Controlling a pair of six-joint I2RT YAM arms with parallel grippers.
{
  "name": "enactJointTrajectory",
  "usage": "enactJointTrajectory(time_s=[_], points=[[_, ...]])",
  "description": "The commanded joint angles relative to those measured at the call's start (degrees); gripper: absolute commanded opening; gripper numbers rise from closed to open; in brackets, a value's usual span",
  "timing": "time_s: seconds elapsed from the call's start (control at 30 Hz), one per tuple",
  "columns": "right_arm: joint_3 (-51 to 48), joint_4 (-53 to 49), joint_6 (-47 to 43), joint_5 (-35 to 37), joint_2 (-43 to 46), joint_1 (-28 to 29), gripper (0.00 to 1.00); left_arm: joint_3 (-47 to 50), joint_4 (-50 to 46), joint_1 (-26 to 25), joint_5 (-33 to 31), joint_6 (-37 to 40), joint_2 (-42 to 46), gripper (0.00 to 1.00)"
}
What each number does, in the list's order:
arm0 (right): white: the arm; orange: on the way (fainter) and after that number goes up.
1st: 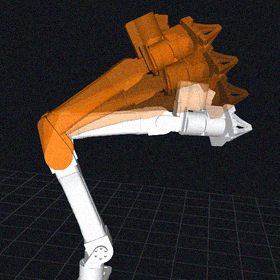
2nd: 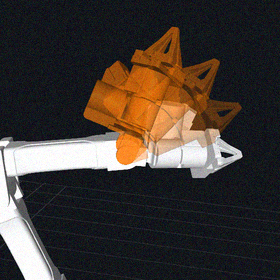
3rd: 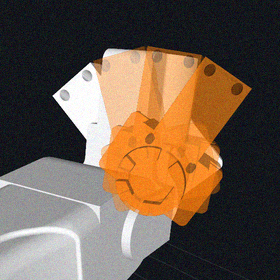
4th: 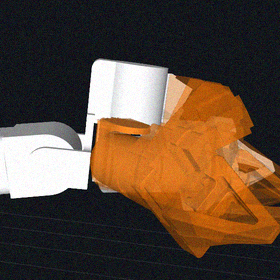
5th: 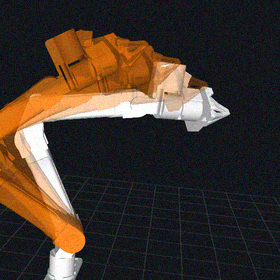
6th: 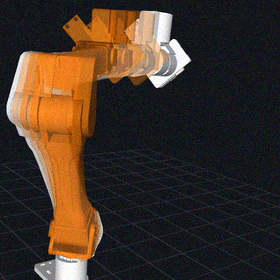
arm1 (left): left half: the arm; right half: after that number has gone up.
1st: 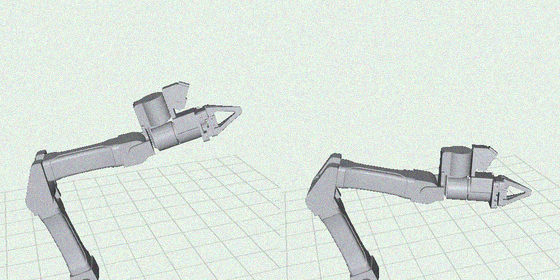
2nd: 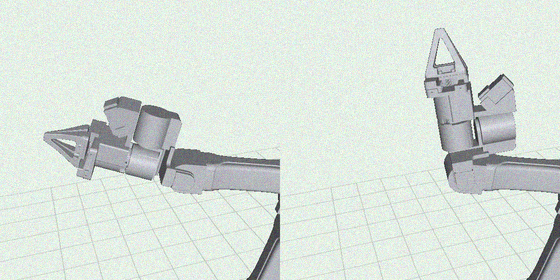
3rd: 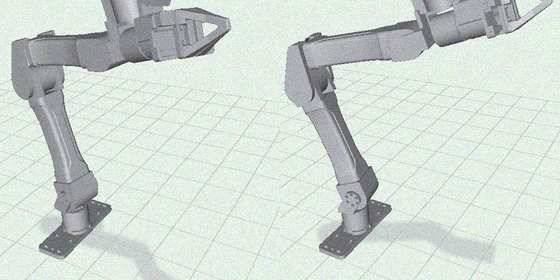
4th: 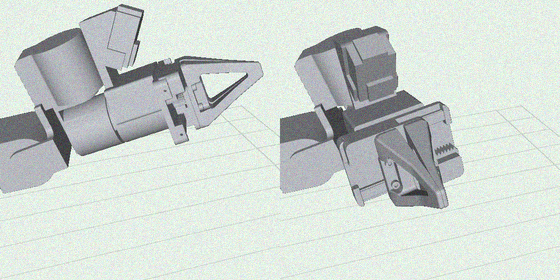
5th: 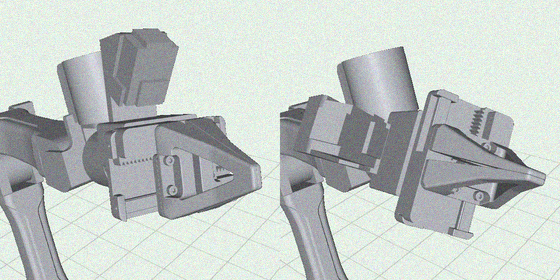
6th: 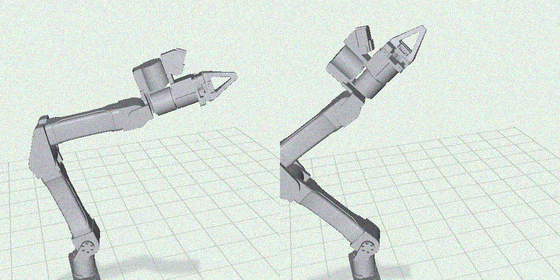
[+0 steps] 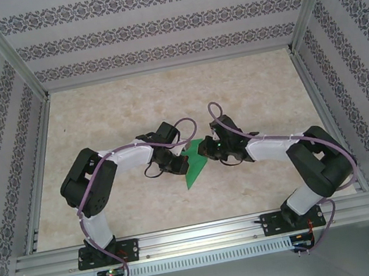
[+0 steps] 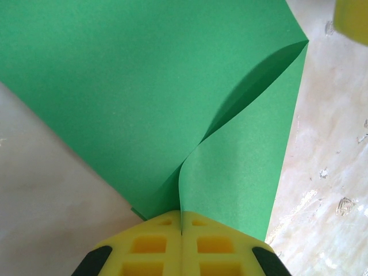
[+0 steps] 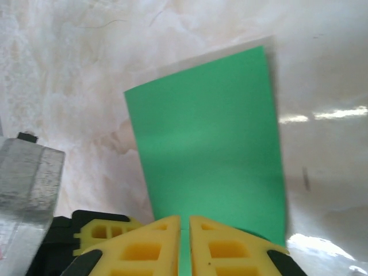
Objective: Fold a paper plane with a square sheet of paper (pick it up from the middle)
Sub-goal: Third fold the triangle at the center of the table.
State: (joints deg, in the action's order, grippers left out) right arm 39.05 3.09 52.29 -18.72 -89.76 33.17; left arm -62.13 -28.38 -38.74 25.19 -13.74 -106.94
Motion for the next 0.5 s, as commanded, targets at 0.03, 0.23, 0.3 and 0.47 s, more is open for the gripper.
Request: enactJointTrajectory(time_s=[0.03,0.23,0.3,0.47], points=[[1.6,0.8,-0.9,-1.1,-4.4,1.7,0.13,1.5,-3.9,-0.3,-5.4,1.1,-3.0,0.00],[-1.5,3.5,-0.2,0.5,-9.7,0.7,0.13,1.6,-3.8,-0.3,-5.2,0.9,-2.0,0.04],[-1.9,3.9,-0.2,0.5,-10.3,1.0,0.12,1.7,-3.5,-0.3,-5.2,0.3,-0.9,0.08],[-1.5,1.2,-1.3,1.4,-10.0,1.3,0.12,0.8,-5.4,-0.2,-7.3,-1.7,4.8,0.26]])
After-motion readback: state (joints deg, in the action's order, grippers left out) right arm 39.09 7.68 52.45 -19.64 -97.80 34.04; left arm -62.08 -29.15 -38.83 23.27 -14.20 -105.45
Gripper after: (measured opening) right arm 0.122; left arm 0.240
